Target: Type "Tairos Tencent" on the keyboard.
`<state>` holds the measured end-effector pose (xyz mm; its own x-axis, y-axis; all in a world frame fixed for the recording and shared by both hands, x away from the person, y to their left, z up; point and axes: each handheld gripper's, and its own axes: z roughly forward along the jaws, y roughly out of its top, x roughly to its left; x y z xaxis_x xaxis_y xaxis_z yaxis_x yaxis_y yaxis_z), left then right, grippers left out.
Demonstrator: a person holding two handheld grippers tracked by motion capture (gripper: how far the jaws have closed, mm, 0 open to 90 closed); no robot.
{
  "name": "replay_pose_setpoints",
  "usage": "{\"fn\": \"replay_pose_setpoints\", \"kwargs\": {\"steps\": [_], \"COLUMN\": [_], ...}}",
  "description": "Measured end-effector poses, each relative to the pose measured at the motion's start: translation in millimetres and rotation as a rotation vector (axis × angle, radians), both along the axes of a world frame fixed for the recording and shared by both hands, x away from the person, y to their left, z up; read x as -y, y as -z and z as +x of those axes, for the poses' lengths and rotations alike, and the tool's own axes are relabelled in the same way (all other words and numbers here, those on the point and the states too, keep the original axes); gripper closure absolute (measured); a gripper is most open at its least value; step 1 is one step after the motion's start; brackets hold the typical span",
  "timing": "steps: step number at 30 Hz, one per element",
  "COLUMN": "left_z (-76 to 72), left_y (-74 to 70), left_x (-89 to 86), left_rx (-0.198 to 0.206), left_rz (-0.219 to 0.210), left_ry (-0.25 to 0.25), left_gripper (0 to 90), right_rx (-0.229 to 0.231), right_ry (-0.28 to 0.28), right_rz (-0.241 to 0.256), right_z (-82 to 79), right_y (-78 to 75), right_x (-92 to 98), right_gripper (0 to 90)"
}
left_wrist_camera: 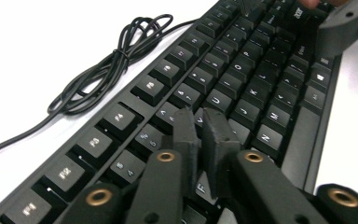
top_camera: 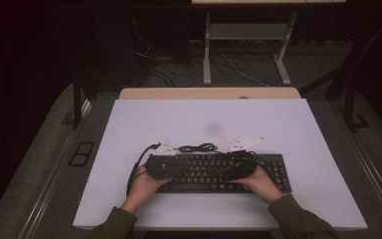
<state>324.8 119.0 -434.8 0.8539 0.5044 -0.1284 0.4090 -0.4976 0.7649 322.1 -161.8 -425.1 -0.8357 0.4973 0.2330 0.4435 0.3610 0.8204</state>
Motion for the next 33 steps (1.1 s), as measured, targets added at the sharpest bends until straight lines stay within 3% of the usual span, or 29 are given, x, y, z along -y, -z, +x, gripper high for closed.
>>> {"fn": "replay_pose_setpoints", "kwargs": {"steps": [5,12,33], "left_z": [-5.5,-12.1,-28.2], "left_y": [-4.5,-9.8,-16.4], "left_x": [-6.4,-19.6,-37.1], "left_rx": [0.008,0.016,0.037], "left_rz": [-0.007,-0.039,-0.065], "left_ry": [-0.018,-0.04,-0.061], "left_gripper": [62.7,46.6,21.4], "right_rx": [0.017,0.042,0.061], "right_ry": [0.007,0.04,0.106], "right_rz": [0.024,0.038,0.04], "right_z": [-2.3,-6.0,-27.8], "right_y": [-2.6,-7.0,-7.2], "right_x": [8.0,24.0,75.7], "right_gripper": [28.8,26.2,21.6]}}
